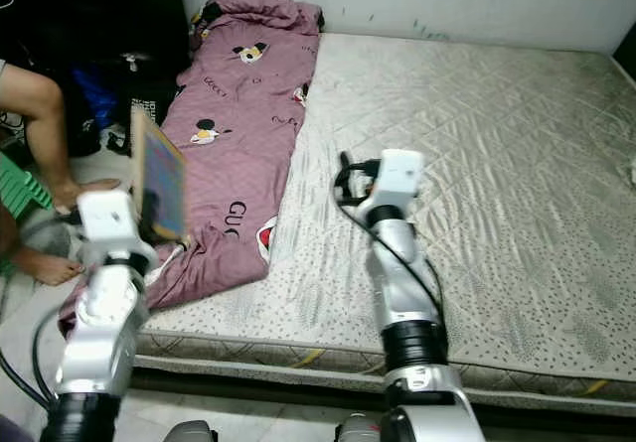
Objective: Clean up the room
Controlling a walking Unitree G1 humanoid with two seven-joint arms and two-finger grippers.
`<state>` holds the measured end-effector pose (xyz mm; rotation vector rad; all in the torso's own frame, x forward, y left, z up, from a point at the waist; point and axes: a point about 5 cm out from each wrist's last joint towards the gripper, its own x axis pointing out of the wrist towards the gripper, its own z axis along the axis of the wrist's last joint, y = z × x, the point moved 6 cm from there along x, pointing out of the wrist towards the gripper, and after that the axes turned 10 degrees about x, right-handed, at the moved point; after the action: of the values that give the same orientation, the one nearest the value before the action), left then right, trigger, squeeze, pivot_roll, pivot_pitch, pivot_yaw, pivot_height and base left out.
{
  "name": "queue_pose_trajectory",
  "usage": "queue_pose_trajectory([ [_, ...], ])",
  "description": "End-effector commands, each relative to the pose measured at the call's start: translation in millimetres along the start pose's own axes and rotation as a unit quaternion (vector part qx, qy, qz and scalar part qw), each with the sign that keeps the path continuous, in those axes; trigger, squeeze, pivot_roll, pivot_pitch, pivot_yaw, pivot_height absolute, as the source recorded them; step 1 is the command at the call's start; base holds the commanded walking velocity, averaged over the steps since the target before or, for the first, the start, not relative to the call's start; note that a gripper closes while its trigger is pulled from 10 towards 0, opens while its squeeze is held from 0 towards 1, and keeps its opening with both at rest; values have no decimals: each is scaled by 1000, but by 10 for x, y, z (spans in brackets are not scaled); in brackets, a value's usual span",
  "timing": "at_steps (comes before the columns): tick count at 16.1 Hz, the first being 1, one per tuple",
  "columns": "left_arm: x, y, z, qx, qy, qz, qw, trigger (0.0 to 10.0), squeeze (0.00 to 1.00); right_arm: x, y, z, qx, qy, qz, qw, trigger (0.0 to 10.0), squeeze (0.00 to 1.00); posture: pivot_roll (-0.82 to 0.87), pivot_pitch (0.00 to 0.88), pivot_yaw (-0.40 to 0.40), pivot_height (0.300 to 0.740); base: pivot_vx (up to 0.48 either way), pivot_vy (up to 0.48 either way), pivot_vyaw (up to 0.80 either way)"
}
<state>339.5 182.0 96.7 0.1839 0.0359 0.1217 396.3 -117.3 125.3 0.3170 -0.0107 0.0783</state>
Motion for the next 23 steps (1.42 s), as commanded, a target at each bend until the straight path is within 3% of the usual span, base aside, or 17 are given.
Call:
queue_pose_trajectory([
  [1, 17, 53, 157, -4, -27, 4, 1000, 10000, 0, -13, 67, 47, -5, -6, 18, 1000, 10000, 0, -58, 0, -9, 740, 0, 0, 0],
  [2, 9, 37, 147, -5, -25, -1, 1000, 10000, 0, -26, 108, 62, -30, -11, 29, 999, 10000, 0, -58, 0, -9, 740, 0, 0, 0],
  [7, -64, -71, 189, -21, -43, -32, 998, 10000, 0, -3, 41, 103, -24, -9, 8, 1000, 10000, 0, -60, 0, -18, 740, 0, 0, 0],
  [10, -47, -9, 173, 8, -31, -8, 999, 10000, 0, -5, -41, 72, -18, -1, -17, 1000, 10000, 0, -59, 0, -22, 740, 0, 0, 0],
  [11, -46, 55, 202, 43, -34, 21, 998, 10000, 0, -4, -71, -1, -16, 19, -28, 999, 10000, 0, -59, 0, -23, 740, 0, 0, 0],
  [12, -43, 41, 196, 20, -36, 16, 999, 10000, 0, -9, -59, -28, -10, 24, -23, 999, 10000, 0, -59, 0, -23, 740, 0, 0, 0],
  [18, -54, -75, 226, 25, -37, -17, 999, 10000, 0, -15, -18, 1, -6, 23, -13, 1000, 10000, 0, -63, 0, -25, 740, 0, 0, -657],
  [23, -56, -91, 239, 17, -39, -20, 999, 10000, 0, -25, -18, -83, -11, 44, -15, 999, 10000, 0, -64, 0, -24, 740, 0, 0, 0],
])
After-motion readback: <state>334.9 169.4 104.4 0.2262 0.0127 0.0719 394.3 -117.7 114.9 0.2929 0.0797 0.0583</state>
